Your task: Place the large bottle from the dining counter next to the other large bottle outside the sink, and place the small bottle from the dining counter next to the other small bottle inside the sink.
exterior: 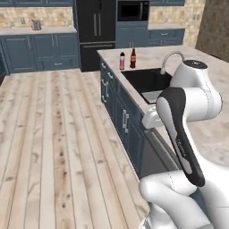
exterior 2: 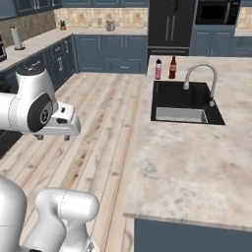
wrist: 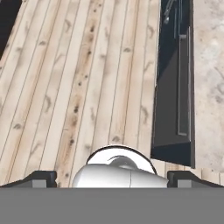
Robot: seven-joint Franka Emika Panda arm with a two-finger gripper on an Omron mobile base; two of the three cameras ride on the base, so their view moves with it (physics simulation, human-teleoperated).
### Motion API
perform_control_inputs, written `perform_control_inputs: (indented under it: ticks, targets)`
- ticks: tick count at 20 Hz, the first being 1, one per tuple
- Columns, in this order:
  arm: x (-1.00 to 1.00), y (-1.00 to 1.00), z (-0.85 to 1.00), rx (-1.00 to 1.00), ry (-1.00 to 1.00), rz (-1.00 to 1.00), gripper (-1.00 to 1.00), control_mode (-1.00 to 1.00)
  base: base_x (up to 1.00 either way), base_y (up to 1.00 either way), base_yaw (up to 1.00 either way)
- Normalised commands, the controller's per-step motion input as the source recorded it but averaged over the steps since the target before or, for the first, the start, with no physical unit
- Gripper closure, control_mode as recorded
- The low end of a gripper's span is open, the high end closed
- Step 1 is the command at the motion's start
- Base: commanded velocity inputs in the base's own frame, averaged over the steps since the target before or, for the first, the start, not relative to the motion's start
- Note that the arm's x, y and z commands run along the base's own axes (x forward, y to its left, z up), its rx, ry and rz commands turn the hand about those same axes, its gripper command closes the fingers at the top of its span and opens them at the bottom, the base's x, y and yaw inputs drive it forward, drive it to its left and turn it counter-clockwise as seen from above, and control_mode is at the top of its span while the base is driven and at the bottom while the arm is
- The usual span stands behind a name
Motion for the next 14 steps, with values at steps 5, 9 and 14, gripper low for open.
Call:
perform_control_inputs:
  ticks: [5,9,14]
  targets:
    - [0.00,0.00,0.00,0.00,0.00,0.00,-1.00,1.00,-0.99,0.00,0.00]
    - [0.00,0.00,0.00,0.00,0.00,0.00,-1.00,1.00,-0.60,0.02,0.00]
    - [0.00,0.00,0.00,0.00,0.00,0.00,-1.00,1.00,0.43,-0.85,0.00]
